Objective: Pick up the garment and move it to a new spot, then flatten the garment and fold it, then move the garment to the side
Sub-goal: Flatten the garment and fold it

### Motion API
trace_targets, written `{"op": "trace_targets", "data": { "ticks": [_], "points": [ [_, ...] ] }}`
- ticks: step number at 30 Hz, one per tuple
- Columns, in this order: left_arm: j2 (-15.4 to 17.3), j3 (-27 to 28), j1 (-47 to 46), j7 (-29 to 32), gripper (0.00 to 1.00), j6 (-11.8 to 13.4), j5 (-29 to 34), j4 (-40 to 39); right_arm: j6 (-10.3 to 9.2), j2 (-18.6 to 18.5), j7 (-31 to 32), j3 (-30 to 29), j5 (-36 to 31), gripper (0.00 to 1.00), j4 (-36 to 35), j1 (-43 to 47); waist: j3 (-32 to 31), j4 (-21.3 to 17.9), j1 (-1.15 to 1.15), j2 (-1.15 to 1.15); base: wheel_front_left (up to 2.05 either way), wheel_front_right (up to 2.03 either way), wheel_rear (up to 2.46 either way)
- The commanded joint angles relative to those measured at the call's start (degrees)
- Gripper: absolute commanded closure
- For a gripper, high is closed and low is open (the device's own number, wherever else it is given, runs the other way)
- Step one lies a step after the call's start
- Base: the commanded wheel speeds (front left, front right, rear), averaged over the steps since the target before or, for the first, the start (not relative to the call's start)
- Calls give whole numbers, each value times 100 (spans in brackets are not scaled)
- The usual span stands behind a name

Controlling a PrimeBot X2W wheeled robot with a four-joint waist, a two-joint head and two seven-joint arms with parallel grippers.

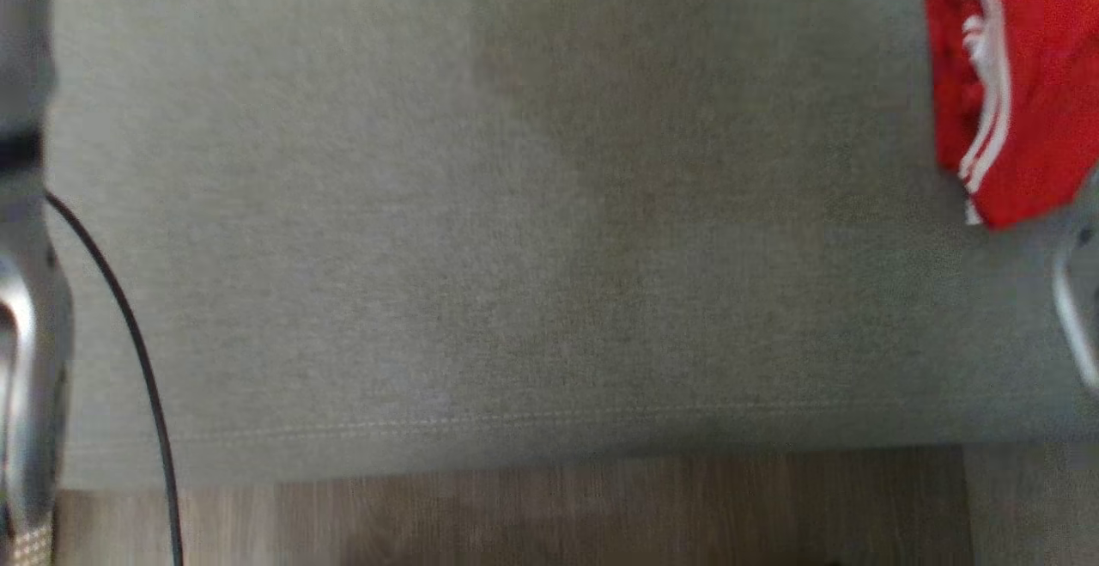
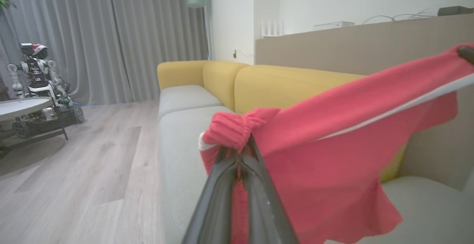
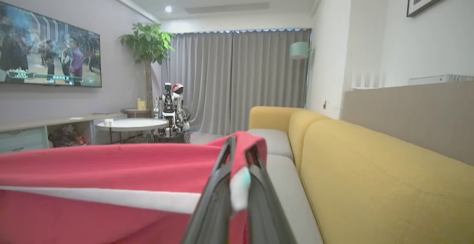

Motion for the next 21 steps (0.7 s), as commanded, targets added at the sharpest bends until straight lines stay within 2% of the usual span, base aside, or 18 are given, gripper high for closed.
{"op": "trace_targets", "data": {
  "ticks": [1, 5, 10, 15, 21],
  "points": [
    [154, 131, -521, -358, 100, 4, 185, 214, -2, 173, -417, -129, -103, 100, 212, -471, 819, -101, 0, 0, 0, 0, 0],
    [-34, 101, -1001, -1146, 100, 21, 346, 1169, -2, 182, -1222, -76, 218, 100, 1228, -900, 1037, -22, 0, 0, 0, 0, 0],
    [-179, 10, -962, -1705, 100, -37, 342, 1979, -2, 183, -1573, 416, 734, 100, 2143, -751, 1126, 91, 0, 0, 0, 0, 0],
    [-291, -183, -535, -2127, 100, -124, 231, 2762, -2, 184, -1652, 1133, 1300, 100, 2897, -241, 1051, 236, 0, 0, 0, 0, 0],
    [-343, -544, 237, -2167, 100, -159, -112, 3273, -2, 184, -1323, 1857, 1640, 100, 3420, 377, 687, 326, 0, 0, 0, 0, 0]
  ]
}}
